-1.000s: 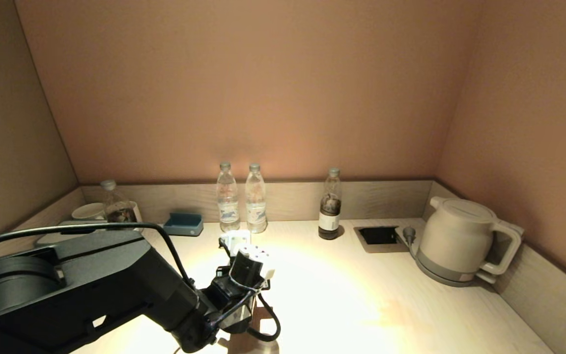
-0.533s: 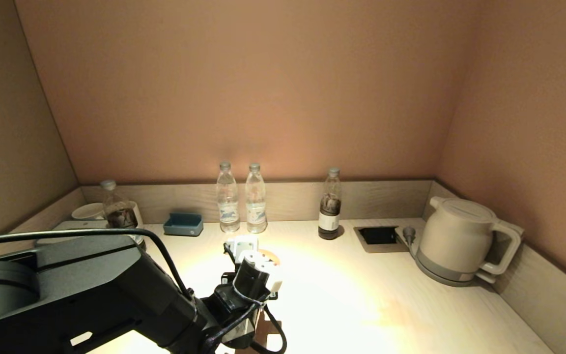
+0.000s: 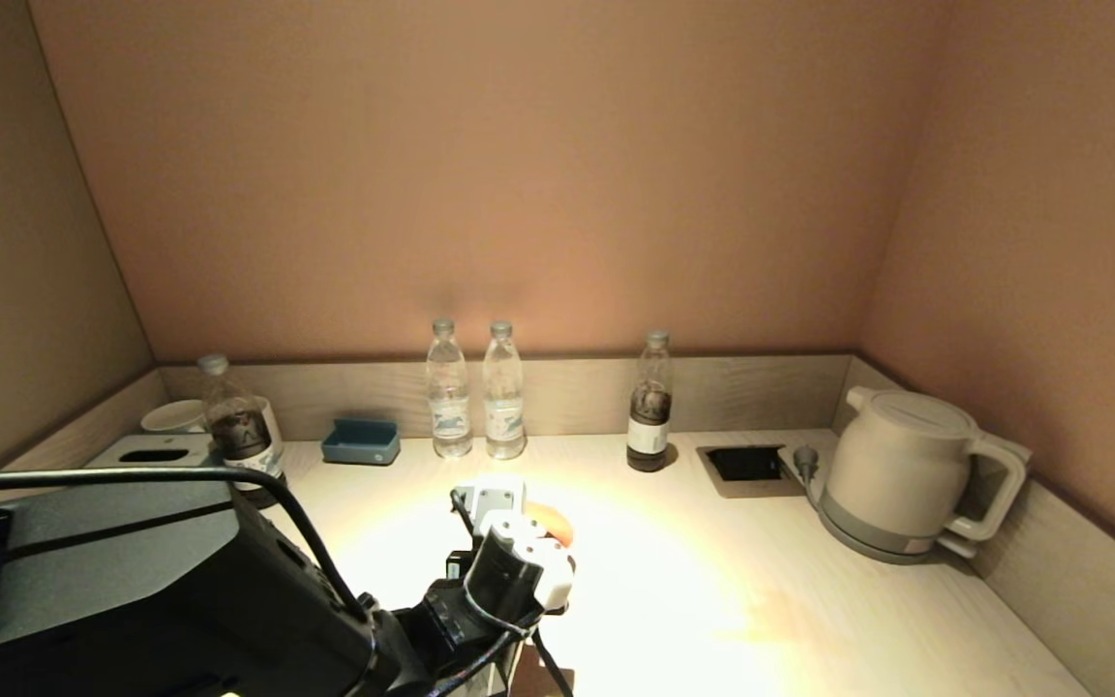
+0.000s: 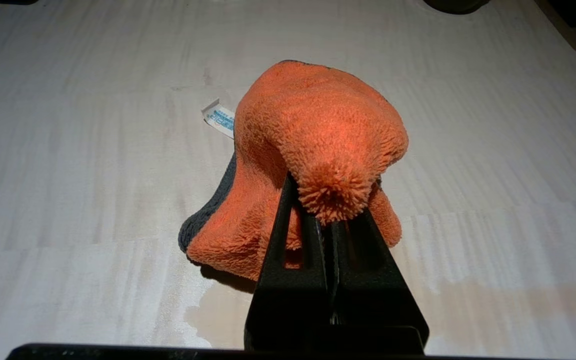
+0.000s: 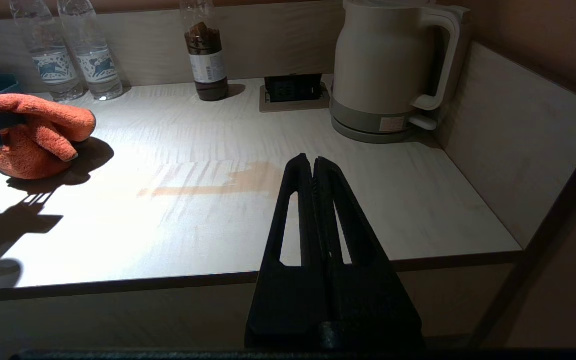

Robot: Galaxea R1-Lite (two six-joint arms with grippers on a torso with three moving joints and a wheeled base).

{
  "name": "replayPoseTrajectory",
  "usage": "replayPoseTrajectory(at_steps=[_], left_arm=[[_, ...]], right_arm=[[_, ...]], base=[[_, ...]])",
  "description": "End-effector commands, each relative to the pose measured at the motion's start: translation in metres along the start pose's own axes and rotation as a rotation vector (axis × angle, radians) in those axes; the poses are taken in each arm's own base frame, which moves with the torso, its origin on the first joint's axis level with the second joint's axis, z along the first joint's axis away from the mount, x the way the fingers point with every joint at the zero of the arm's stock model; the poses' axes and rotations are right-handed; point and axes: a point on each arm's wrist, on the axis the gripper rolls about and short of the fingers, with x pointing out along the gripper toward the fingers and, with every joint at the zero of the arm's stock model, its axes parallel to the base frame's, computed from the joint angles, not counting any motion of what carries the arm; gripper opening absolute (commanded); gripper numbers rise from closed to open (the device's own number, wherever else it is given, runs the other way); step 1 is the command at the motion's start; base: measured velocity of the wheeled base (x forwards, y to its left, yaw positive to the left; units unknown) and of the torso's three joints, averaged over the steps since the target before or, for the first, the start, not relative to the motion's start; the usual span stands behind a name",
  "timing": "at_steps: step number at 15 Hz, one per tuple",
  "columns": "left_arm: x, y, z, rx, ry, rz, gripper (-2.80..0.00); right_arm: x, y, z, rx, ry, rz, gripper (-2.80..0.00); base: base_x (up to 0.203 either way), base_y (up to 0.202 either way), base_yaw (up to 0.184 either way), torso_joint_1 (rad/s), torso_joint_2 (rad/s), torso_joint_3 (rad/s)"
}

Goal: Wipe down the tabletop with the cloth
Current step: Sweep the stains on the table

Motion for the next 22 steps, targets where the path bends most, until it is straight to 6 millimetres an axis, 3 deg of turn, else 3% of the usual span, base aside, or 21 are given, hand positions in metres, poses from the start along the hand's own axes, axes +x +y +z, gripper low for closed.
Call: replayPoseTrajectory(at_steps=[1,11,15,20,22], left_arm=[[-0.014,-0.002,0.01,-0.014,-0.02,-0.023,-2.8],[-0.025,0.001,0.015,-0.004,0.002,-0.057,-2.8],[-0.036,0.024,0.06,-0.075,-0.026,-0.1,-2.8],[-0.036,0.043,0.078,-0.089,0.01,-0.12,-2.8],[-0.026,0.059,0.088,-0.113,0.038,-0.12,-2.8]], right_arm=[[0.0,0.0,0.0,0.001,0.001,0.0,-2.8],[0.0,0.0,0.0,0.001,0.001,0.0,-2.8],[0.0,0.0,0.0,0.001,0.001,0.0,-2.8],[0.0,0.0,0.0,0.001,0.001,0.0,-2.8],[0.0,0.0,0.0,0.001,0.001,0.0,-2.8]], base=[[0.0,0.0,0.0,0.0,0.0,0.0],[0.0,0.0,0.0,0.0,0.0,0.0],[0.0,0.0,0.0,0.0,0.0,0.0],[0.0,0.0,0.0,0.0,0.0,0.0],[0.0,0.0,0.0,0.0,0.0,0.0]])
